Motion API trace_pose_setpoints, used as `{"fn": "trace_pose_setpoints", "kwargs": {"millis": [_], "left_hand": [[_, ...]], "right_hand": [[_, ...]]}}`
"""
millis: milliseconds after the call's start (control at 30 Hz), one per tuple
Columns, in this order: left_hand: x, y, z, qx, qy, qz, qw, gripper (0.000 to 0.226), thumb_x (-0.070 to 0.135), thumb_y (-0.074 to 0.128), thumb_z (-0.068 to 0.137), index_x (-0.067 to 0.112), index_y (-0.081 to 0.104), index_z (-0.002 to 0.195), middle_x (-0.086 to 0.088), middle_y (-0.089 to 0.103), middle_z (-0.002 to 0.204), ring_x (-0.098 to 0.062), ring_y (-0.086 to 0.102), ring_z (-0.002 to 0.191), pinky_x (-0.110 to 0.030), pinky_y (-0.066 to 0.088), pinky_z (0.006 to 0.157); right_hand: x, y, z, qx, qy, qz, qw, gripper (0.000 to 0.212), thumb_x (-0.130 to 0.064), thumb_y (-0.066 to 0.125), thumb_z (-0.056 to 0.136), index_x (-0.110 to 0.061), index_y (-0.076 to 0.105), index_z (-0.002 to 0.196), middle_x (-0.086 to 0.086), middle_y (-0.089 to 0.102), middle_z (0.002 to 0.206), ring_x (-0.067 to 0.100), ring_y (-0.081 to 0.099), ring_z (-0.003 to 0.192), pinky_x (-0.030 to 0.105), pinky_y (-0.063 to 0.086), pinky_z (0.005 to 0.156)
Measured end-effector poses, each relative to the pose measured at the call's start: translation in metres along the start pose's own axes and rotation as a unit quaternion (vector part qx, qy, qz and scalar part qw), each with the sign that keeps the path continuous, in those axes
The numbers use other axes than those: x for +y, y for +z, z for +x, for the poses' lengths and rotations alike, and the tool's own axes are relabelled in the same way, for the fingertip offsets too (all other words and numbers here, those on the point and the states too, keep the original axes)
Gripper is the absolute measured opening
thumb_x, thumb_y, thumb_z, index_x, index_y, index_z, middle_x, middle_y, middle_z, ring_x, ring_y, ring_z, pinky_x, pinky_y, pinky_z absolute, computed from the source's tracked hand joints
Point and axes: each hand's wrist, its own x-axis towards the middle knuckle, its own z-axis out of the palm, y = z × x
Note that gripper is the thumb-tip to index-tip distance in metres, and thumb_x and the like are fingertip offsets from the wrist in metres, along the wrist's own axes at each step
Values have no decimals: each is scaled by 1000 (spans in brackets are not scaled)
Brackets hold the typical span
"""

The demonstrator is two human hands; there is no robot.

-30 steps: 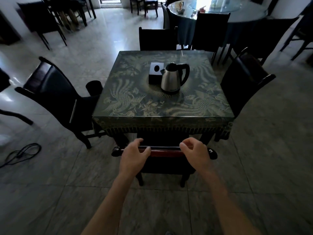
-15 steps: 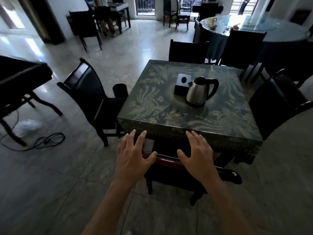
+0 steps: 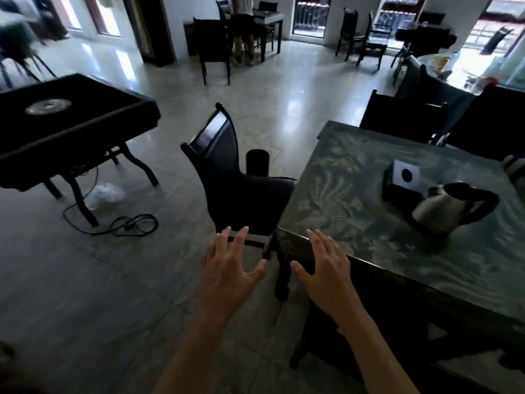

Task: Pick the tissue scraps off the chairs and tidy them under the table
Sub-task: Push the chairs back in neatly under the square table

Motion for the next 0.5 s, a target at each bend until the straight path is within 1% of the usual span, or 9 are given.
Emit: {"fn": "trace_pose_setpoints", "kwargs": {"millis": [100,267,367,500], "left_hand": [[-47,-28,34,21,-15,7,1000,79,67,48,76,32,38,146,-8,40,149,-28,39,133,-42,38,104],[-114,-64,82,36,-53,22,998,79,65,53,77,36,33,147,-6,35,152,-29,35,136,-46,38,106],[-150,-81,114,49,-69,26,996,77,64,55,78,35,33,146,-7,36,152,-29,35,137,-46,39,106],[-197,-94,160,68,-88,36,993,77,67,49,77,35,32,145,-6,36,151,-28,35,137,-46,40,103]], "right_hand": [[-50,29,44,-7,-21,15,1000,77,-52,59,88,-21,30,152,7,31,158,28,22,148,49,22,119],[-117,70,108,-31,-57,22,998,76,-52,57,88,-24,27,152,4,30,159,26,22,148,48,22,118],[-149,93,146,-41,-77,27,996,75,-51,56,89,-24,27,153,4,29,159,26,21,148,46,21,119],[-182,127,204,-60,-87,40,994,75,-51,56,90,-25,25,153,3,25,161,23,18,149,45,18,118]]}}
